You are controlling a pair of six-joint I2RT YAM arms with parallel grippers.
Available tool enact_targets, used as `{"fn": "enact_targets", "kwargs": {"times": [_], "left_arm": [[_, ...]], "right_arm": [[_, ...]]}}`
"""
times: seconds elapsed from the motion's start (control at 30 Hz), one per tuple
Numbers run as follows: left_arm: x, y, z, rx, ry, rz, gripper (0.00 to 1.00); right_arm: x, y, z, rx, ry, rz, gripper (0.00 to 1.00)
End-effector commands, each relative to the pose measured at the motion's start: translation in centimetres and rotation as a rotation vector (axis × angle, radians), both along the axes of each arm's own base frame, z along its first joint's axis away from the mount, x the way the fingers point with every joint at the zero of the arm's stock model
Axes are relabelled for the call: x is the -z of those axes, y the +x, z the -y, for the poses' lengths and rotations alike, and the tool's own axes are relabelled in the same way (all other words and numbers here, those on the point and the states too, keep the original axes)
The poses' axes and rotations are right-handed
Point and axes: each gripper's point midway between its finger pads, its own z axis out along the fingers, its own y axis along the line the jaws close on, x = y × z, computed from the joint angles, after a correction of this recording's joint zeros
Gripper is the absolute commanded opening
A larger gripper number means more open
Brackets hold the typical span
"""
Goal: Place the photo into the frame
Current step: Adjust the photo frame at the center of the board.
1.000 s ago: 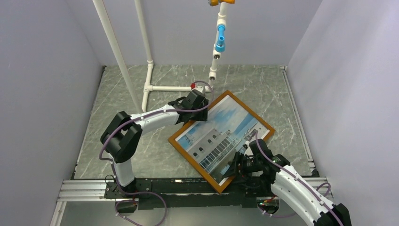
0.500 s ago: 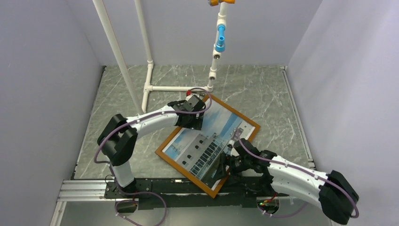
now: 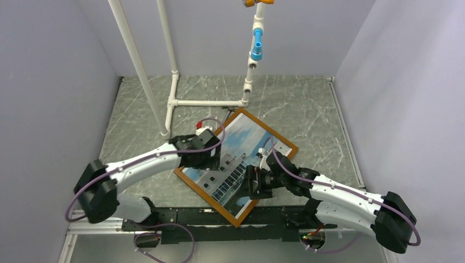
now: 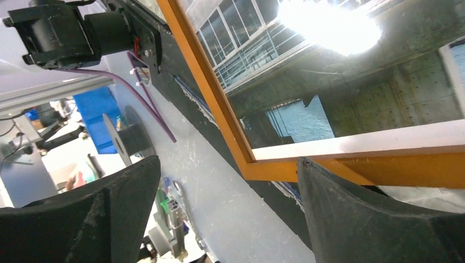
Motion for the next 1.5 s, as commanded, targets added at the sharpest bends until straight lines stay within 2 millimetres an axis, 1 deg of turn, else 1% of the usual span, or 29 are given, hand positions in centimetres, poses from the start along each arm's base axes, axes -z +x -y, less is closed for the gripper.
{"fn": "enact_targets", "kwargs": {"times": [0.0, 0.13, 0.2, 0.33, 0.4, 0.47, 0.53, 0.6, 0.67, 0.73, 0.8, 0.9, 1.0, 1.1, 1.13, 1.2, 1.27, 1.33, 1.47], "left_arm": [[-0.8, -3.5, -1.0, -0.064, -0.158, -0.051, 0.97], [-0.5, -5.9, -1.8, -0.111, -0.263, -0.088, 0.97], [0.0, -6.9, -2.4, -0.143, -0.285, -0.108, 0.97], [1.3, -8.6, -3.4, -0.194, -0.311, -0.160, 0.97], [2.4, -9.3, -3.9, -0.222, -0.317, -0.185, 0.97], [2.9, -9.8, -4.0, -0.245, -0.335, -0.199, 0.97], [3.5, -10.2, -4.0, -0.264, -0.362, -0.212, 0.97], [4.1, -10.4, -3.7, -0.276, -0.402, -0.220, 0.97], [4.6, -10.5, -3.3, -0.284, -0.450, -0.222, 0.97], [5.2, -10.3, -3.0, -0.298, -0.485, -0.216, 0.97], [5.4, -10.3, -2.5, -0.296, -0.515, -0.221, 0.96], [5.6, -10.3, -2.3, -0.294, -0.512, -0.226, 0.96], [5.4, -10.0, -2.0, -0.282, -0.509, -0.222, 0.96], [5.2, -9.6, -1.3, -0.268, -0.520, -0.219, 0.95], [5.4, -9.5, -1.1, -0.263, -0.516, -0.223, 0.95], [5.3, -9.3, -0.7, -0.255, -0.512, -0.228, 0.94], [5.2, -9.1, -0.4, -0.246, -0.507, -0.227, 0.94], [5.1, -8.8, 0.0, -0.237, -0.509, -0.224, 0.93], [4.1, -7.8, 0.7, -0.201, -0.503, -0.187, 0.91]], "right_arm": [[-2.7, 2.2, 0.3, 0.029, -0.032, 0.154, 0.99], [-3.7, 4.1, 0.8, 0.013, -0.083, 0.236, 1.00], [-4.0, 5.9, 1.5, 0.020, -0.111, 0.253, 1.00], [-4.7, 11.2, 3.6, 0.065, -0.129, 0.286, 1.00], [-4.9, 14.0, 4.8, 0.100, -0.158, 0.296, 1.00], [-5.2, 17.2, 5.7, 0.132, -0.190, 0.310, 1.00], [-5.0, 19.7, 6.7, 0.164, -0.218, 0.306, 1.00], [-4.6, 22.3, 7.9, 0.205, -0.243, 0.305, 1.00], [-3.8, 24.9, 9.3, 0.254, -0.285, 0.312, 1.00], [-2.8, 27.1, 10.4, 0.297, -0.306, 0.297, 1.00], [-2.0, 29.1, 11.2, 0.325, -0.319, 0.280, 1.00], [-0.8, 31.8, 12.2, 0.334, -0.378, 0.288, 1.00], [0.4, 34.1, 13.2, 0.338, -0.446, 0.300, 1.00], [1.9, 35.5, 13.4, 0.319, -0.463, 0.289, 1.00], [2.7, 35.6, 13.2, 0.306, -0.464, 0.277, 1.00], [3.7, 35.4, 12.9, 0.285, -0.449, 0.252, 1.00], [4.3, 34.7, 12.2, 0.261, -0.407, 0.233, 1.00], [4.7, 33.5, 11.5, 0.244, -0.362, 0.208, 1.00], [5.0, 30.3, 10.7, 0.218, -0.283, 0.163, 1.00]]}}
